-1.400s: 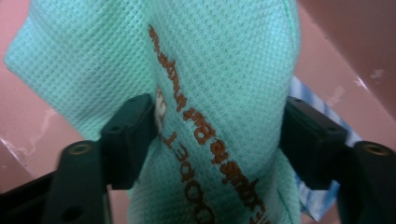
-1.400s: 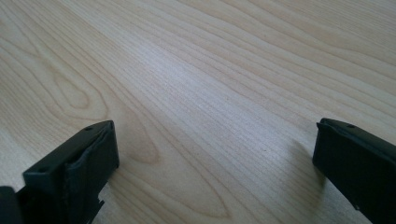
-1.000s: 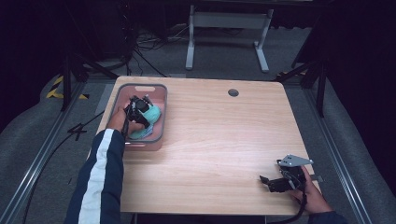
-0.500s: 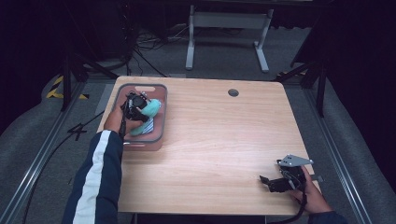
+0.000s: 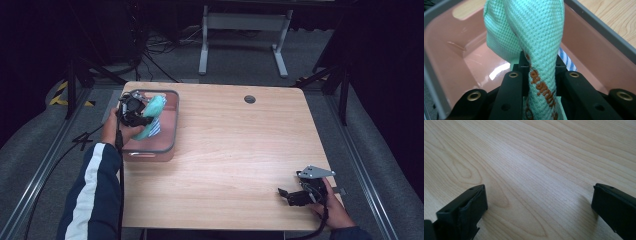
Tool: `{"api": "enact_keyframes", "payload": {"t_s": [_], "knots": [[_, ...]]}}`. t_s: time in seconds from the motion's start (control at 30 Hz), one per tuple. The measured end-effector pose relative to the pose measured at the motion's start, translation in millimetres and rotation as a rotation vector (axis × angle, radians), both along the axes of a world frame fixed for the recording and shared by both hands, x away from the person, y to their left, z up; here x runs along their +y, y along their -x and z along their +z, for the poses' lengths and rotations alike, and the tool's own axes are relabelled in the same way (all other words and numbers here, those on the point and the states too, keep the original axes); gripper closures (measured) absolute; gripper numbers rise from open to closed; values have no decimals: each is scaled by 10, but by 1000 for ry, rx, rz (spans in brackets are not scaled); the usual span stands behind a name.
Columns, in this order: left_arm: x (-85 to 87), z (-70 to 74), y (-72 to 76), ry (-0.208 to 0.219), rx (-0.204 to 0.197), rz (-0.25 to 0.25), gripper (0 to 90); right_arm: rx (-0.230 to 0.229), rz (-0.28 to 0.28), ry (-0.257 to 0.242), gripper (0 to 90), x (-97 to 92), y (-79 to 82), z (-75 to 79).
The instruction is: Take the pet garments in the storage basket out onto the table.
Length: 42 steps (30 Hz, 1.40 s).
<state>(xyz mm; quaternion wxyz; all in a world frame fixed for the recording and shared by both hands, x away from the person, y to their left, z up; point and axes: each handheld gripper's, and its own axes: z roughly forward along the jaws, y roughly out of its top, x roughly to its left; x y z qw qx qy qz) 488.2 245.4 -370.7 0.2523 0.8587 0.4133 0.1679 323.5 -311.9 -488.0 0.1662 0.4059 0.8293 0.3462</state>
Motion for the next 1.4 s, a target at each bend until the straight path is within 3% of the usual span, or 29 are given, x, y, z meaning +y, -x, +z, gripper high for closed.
{"api": "enact_keyframes", "payload": {"t_s": [0.33, 0.47, 0.87, 1.03, 1.23, 1.4], "knots": [[64, 178, 172, 58, -84, 14, 770, 0, 0, -1, 5, 0, 0, 0], [47, 266, 239, 70, -121, -8, 770, 0, 0, -1, 5, 0, 1, 0], [-56, 478, 398, 97, -173, -71, 770, -1, 0, -1, 5, -1, 2, 0], [-134, 563, 468, 136, -192, -98, 773, -1, 0, -1, 5, -1, 2, 0], [-277, 631, 524, 127, -210, -144, 773, -1, 0, 0, 5, -1, 2, 0], [-438, 670, 561, 144, -215, -170, 773, -2, -1, -1, 5, -1, 3, -1]]}}
